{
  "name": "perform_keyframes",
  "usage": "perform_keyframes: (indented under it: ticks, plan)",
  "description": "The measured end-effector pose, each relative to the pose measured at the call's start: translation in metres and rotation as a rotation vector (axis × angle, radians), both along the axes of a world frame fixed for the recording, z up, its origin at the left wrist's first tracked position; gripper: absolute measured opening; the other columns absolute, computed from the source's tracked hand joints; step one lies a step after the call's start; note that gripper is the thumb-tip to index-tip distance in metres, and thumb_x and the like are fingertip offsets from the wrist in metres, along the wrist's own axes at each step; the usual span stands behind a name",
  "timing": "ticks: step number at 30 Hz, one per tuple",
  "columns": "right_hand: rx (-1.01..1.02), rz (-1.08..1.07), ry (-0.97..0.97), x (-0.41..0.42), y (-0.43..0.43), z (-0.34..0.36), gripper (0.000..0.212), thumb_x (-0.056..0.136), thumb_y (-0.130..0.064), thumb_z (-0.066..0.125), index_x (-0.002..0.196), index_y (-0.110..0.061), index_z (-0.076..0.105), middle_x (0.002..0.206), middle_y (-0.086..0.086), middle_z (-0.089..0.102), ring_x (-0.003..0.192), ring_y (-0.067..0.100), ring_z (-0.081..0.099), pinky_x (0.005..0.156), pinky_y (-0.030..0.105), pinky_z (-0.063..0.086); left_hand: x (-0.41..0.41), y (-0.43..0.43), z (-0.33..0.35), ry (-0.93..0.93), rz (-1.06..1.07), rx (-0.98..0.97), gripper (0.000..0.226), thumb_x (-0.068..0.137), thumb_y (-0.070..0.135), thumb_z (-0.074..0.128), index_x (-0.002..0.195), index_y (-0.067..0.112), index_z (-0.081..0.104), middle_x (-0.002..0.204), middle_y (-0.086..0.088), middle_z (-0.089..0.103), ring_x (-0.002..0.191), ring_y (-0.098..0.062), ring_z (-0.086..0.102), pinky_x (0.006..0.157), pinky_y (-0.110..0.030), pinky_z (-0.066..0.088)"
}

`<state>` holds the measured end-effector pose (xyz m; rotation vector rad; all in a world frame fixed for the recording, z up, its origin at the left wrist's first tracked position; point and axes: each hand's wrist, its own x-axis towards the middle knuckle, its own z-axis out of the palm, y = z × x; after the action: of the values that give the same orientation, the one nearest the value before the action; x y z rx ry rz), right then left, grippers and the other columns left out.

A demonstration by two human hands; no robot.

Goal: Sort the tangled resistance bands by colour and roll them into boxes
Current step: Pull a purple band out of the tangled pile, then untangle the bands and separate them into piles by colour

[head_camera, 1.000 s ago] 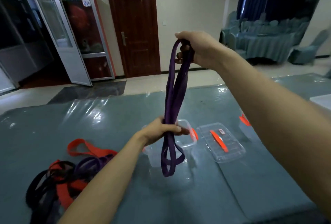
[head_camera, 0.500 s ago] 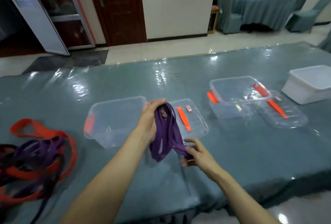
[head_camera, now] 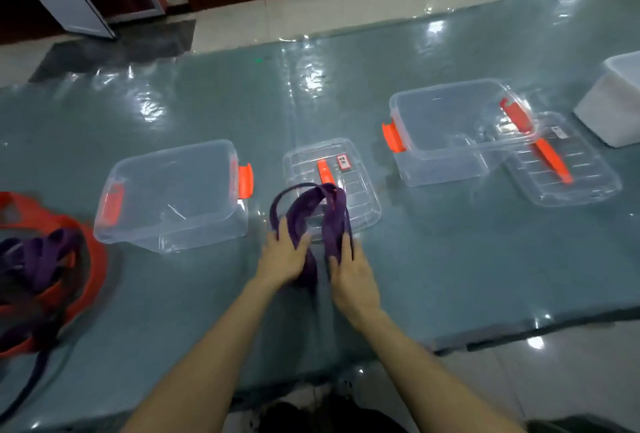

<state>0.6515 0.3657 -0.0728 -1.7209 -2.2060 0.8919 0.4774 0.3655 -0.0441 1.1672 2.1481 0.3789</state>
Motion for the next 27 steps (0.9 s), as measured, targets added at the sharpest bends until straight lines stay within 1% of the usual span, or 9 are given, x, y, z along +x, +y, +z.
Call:
perform_keyframes:
  ticks: [4,6,8,10,13,15,17,22,27]
  plan:
    - [0.151,0.297,-0.226,-0.009,-0.010,-0.041,0.055,0.117,-0.026,0.022,0.167,-0.006,0.030,0.180,0.017,0.005,0.167,0.035,0.005,0.133,0.046,0.008,0.007,-0.041,-0.033,0.039,-0.046,0.134,0.054,0.114,0.033,0.053,0.160,0.007,0.045,0.159,-0.017,0.052,0.146,-0.039,0.048,0.125,-0.046,0.035]
    - [0.196,0.431,-0.330,-0.011,-0.009,-0.048,0.055,0.113,-0.022,0.017,0.163,-0.010,0.037,0.179,0.017,0.013,0.166,0.039,-0.008,0.133,0.049,0.000,0.011,-0.039,-0.032,0.013,-0.034,0.158,0.037,0.113,0.030,0.056,0.142,0.008,0.059,0.142,-0.015,0.064,0.131,-0.040,0.058,0.115,-0.048,0.042]
    - [0.213,0.426,-0.338,-0.009,-0.010,-0.047,0.055,0.112,-0.023,0.017,0.159,-0.011,0.043,0.177,0.017,0.019,0.166,0.038,-0.009,0.133,0.048,0.001,0.012,-0.039,-0.027,0.034,-0.067,0.170,0.033,0.110,0.028,0.061,0.136,0.007,0.061,0.136,-0.014,0.066,0.125,-0.038,0.060,0.112,-0.049,0.044]
    - [0.219,0.409,-0.299,-0.008,-0.010,-0.040,0.052,0.113,-0.024,0.022,0.154,-0.009,0.050,0.175,0.019,0.026,0.167,0.038,-0.001,0.133,0.050,0.007,0.007,-0.041,-0.023,0.045,-0.101,0.184,0.038,0.108,0.029,0.065,0.140,0.009,0.060,0.138,-0.011,0.066,0.126,-0.036,0.060,0.112,-0.048,0.045]
    - [0.112,0.268,-0.213,-0.007,-0.008,-0.012,0.042,0.112,-0.036,0.041,0.137,-0.008,0.060,0.172,0.025,0.030,0.157,0.039,0.035,0.123,0.049,0.037,-0.002,-0.043,-0.012,0.024,-0.084,0.144,0.053,0.110,0.040,0.061,0.155,0.013,0.053,0.153,-0.008,0.061,0.140,-0.031,0.058,0.118,-0.046,0.045]
    - [0.187,0.216,-0.241,0.000,-0.006,0.009,0.044,0.107,-0.046,0.047,0.128,-0.010,0.061,0.154,0.022,0.052,0.136,0.038,0.055,0.106,0.048,0.049,-0.010,-0.045,-0.005,0.096,-0.091,0.107,0.055,0.112,0.046,0.055,0.156,0.013,0.054,0.155,-0.009,0.061,0.141,-0.031,0.058,0.117,-0.045,0.047]
    - [0.308,0.217,-0.234,0.008,-0.006,0.033,0.039,0.104,-0.045,0.053,0.114,-0.010,0.065,0.124,0.014,0.067,0.112,0.034,0.065,0.091,0.044,0.054,-0.020,-0.051,0.004,0.195,-0.127,0.112,0.045,0.113,0.048,0.050,0.142,0.017,0.066,0.140,-0.007,0.068,0.128,-0.030,0.066,0.106,-0.045,0.053]
    - [0.518,0.341,-0.222,-0.009,-0.016,0.075,0.007,0.086,-0.014,0.074,0.084,-0.012,0.068,0.083,0.007,0.067,0.074,0.029,0.066,0.065,0.040,0.056,-0.058,-0.084,0.029,0.492,-0.222,0.233,0.027,0.107,0.042,0.061,0.117,0.019,0.073,0.117,-0.001,0.073,0.105,-0.030,0.072,0.087,-0.046,0.060]
    - [0.507,0.618,-0.257,-0.096,-0.046,0.078,0.008,0.083,-0.009,0.075,0.086,-0.014,0.070,0.085,0.009,0.069,0.079,0.032,0.069,0.070,0.041,0.055,-0.126,-0.146,0.042,0.635,-0.176,0.248,0.017,0.098,0.027,0.076,0.107,0.012,0.077,0.104,-0.009,0.076,0.092,-0.036,0.073,0.078,-0.048,0.061]
